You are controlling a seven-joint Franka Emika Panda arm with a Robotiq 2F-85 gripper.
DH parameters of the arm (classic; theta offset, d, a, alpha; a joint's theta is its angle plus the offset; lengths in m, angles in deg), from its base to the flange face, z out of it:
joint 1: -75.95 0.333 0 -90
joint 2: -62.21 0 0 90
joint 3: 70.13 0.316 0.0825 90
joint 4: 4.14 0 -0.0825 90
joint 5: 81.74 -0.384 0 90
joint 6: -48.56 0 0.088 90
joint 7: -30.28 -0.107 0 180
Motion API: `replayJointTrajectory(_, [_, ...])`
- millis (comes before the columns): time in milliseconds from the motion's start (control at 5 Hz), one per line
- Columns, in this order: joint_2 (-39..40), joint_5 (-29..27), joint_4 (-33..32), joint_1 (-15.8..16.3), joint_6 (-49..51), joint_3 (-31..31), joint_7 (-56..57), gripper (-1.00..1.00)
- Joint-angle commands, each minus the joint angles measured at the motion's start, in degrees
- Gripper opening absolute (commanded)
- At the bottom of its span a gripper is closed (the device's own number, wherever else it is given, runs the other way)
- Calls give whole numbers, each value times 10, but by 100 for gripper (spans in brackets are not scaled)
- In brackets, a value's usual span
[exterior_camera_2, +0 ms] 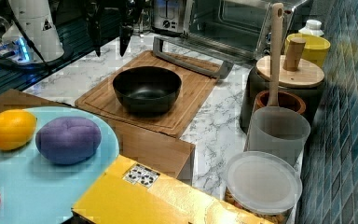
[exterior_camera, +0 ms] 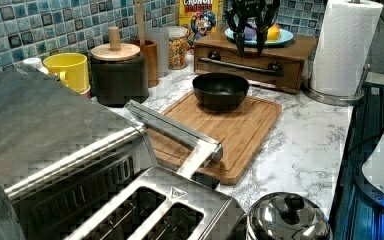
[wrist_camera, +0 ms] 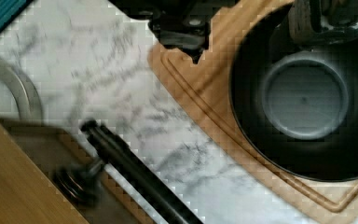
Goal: Pick up the bowl.
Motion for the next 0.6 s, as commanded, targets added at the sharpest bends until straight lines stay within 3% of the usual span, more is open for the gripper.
replayJointTrajectory(200, [11,1,-54,-11,-70,-15,45,0])
replayJointTrajectory(400, [45,3,-34,-14,-58,-11,37,0])
replayJointTrajectory(600, [46,-16,-55,-14,-105,-21,62,0])
